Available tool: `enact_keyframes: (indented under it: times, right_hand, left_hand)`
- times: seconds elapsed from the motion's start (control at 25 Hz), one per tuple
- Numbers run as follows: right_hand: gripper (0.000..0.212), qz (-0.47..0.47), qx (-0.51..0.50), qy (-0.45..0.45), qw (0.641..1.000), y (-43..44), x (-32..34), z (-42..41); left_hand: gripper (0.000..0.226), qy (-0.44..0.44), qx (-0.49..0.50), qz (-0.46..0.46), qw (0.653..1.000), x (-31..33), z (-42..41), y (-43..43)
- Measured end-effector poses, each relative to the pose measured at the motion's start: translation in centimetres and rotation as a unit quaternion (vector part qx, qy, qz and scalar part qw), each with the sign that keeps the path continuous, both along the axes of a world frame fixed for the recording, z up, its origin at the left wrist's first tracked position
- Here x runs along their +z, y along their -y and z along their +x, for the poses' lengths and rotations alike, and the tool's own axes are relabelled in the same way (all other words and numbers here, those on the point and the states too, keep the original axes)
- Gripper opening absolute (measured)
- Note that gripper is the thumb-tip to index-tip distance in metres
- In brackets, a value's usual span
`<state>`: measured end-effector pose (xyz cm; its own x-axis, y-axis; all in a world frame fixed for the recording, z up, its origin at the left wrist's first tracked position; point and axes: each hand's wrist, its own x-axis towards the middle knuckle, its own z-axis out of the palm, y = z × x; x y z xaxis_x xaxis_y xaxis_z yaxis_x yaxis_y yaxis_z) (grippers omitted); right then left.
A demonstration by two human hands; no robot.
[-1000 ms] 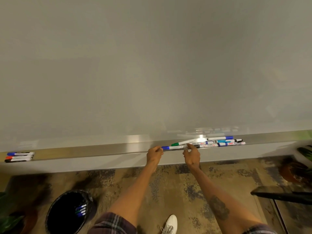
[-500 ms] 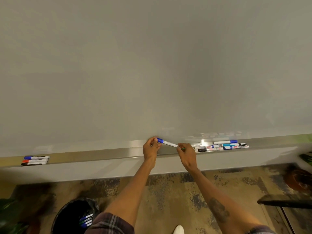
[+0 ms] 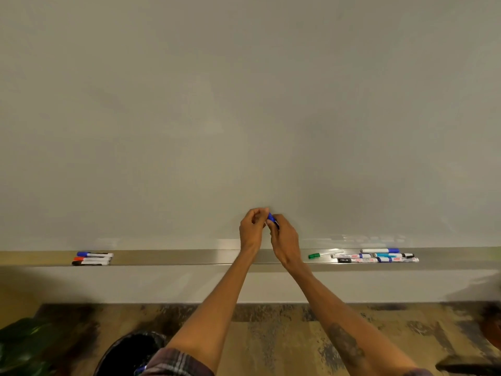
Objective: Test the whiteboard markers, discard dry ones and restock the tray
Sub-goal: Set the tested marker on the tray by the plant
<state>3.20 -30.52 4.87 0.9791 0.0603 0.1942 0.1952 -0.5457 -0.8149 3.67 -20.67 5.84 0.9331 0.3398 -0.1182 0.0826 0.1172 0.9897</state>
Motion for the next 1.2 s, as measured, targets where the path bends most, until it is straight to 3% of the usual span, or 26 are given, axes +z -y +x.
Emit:
enact_keyframes:
  times: [0.2, 0.48, 0.96, 1.2]
  right_hand:
    - [0.035, 0.038, -0.001, 0.029, 0.999, -4.0, 3.8, -0.1]
    - [0.037, -0.015, -0.012, 0.117, 0.993, -6.5, 9.6, 0.6]
    - [0.036, 0.017, -0.038, 0.214, 0.976, -8.1, 18.7, 1.4]
    - [0.030, 0.125, 0.006, 0.231, 0.965, -8.9, 23.5, 1.2]
  left_hand:
    - [0.028, 0.070, -0.057, -0.088, 0.992, 5.1, -0.9, -2.4]
    - [0.015, 0.112, -0.025, -0.104, 0.988, 11.3, -1.0, -4.5]
    - [0.019, 0.221, -0.047, -0.097, 0.969, 20.3, 0.3, -6.1]
    - [0.022, 0.322, -0.052, -0.048, 0.944, 26.0, -0.1, -6.7]
